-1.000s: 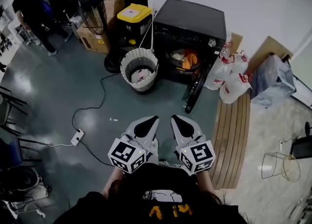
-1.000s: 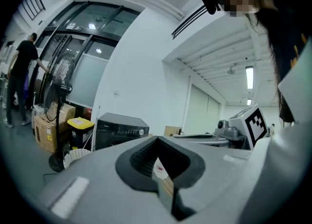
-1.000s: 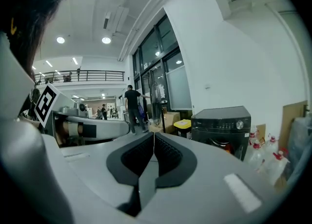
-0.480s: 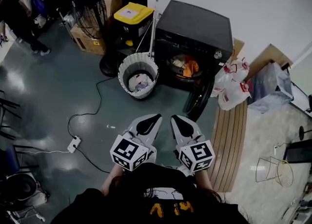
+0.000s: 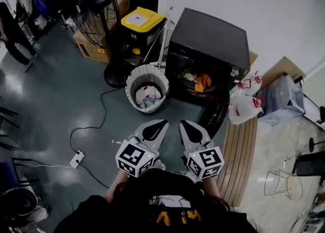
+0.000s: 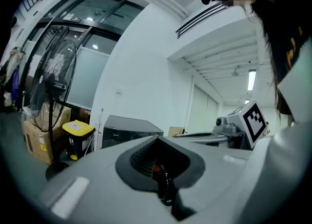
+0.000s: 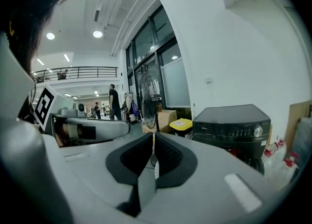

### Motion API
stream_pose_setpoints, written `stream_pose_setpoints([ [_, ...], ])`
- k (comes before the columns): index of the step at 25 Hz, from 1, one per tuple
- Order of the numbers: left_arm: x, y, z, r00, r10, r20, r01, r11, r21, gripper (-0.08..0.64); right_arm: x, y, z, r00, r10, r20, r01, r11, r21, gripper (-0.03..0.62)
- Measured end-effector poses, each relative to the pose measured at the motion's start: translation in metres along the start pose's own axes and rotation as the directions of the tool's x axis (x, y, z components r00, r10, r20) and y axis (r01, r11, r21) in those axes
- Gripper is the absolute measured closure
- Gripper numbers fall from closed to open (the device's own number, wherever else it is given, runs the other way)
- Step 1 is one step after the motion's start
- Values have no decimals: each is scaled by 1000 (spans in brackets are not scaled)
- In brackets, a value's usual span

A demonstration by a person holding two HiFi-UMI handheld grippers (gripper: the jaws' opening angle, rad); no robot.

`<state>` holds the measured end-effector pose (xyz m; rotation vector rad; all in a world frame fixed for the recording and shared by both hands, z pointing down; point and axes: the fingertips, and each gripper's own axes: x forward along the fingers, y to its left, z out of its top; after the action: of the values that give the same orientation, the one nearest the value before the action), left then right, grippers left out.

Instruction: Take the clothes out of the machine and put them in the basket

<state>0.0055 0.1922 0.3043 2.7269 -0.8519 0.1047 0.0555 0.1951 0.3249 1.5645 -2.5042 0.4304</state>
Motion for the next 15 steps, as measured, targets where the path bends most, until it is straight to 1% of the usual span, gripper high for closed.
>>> stream_pose_setpoints([
  [6, 15, 26, 3, 999, -40, -22, 40, 999, 16, 560, 26, -12, 8, 999, -46, 13, 46, 999, -4, 557],
  [10, 22, 31, -3, 997, -58, -46, 59, 998, 1, 560, 31, -21, 4, 997, -78, -12, 78, 997, -19, 557],
  [15, 32, 32, -14, 993, -86, -82, 85, 996, -17, 560, 37, -32, 0, 994, -104, -28, 104, 995, -11, 557],
])
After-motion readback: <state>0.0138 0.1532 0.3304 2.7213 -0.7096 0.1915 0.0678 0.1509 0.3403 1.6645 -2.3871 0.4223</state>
